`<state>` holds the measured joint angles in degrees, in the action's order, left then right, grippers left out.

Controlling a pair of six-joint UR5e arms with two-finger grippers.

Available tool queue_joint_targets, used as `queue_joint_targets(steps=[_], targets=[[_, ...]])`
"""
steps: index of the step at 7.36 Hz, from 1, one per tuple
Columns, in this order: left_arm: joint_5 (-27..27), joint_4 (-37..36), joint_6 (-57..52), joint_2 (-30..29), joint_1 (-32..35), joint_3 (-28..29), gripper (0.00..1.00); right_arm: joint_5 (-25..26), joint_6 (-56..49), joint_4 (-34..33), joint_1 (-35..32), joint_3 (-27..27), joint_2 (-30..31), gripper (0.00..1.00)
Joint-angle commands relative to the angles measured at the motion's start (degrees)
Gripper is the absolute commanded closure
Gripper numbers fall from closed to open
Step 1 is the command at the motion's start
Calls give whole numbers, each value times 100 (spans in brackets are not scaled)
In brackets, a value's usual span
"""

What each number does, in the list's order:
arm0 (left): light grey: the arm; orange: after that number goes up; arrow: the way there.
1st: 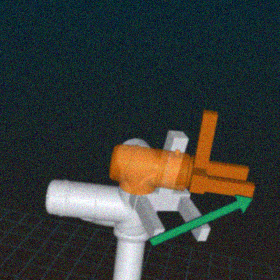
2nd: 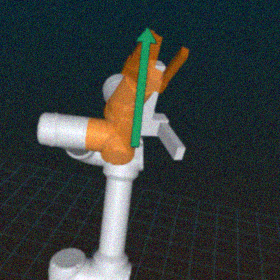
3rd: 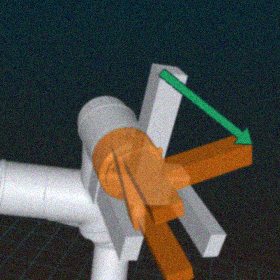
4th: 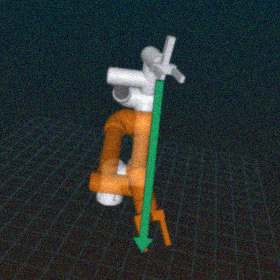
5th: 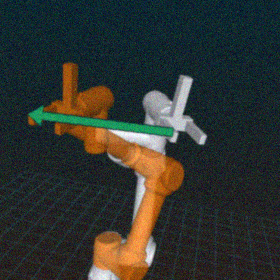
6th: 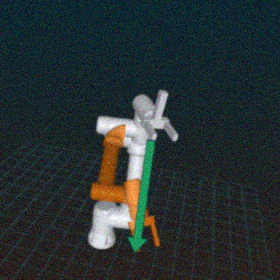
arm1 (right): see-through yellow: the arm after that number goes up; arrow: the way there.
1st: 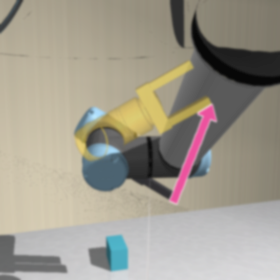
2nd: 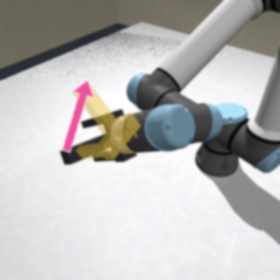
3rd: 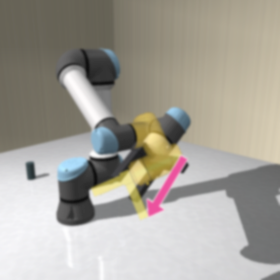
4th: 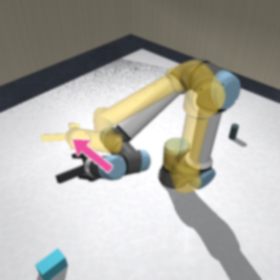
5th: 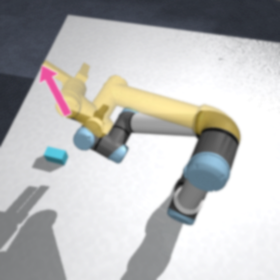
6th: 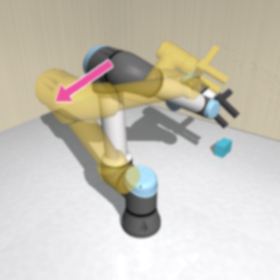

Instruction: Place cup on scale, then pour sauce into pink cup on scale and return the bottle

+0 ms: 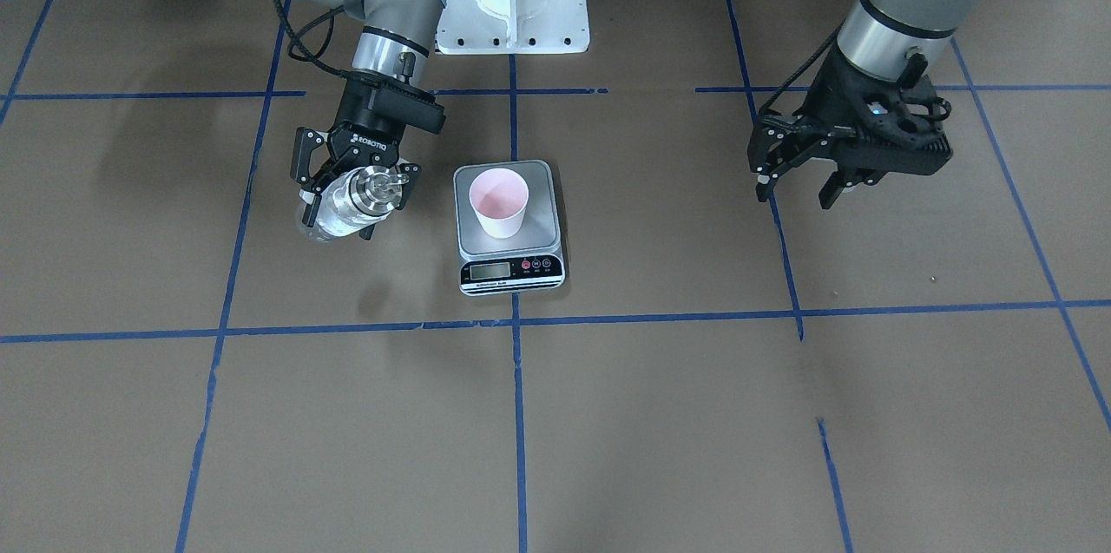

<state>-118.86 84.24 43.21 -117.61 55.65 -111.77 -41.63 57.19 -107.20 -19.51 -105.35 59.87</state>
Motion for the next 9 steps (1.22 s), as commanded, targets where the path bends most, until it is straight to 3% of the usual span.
queue_joint_targets(steps=[1, 3, 6, 7, 9], targets=[[3, 4, -330, 177, 130, -55, 25, 477, -190, -302, 226, 66, -11, 100], [3, 4, -330, 177, 130, -55, 25, 1058, -753, -320, 385, 285, -168, 100], [3, 4, -330, 195, 121, -46, 24, 1122, -999, -320, 439, 865, -424, 100], [3, 4, -330, 195, 121, -55, 24, 1497, -1548, -328, 465, 936, -432, 100], [-6, -5, -330, 169, 121, -55, 23, 1667, -1764, -328, 492, 980, -389, 100]])
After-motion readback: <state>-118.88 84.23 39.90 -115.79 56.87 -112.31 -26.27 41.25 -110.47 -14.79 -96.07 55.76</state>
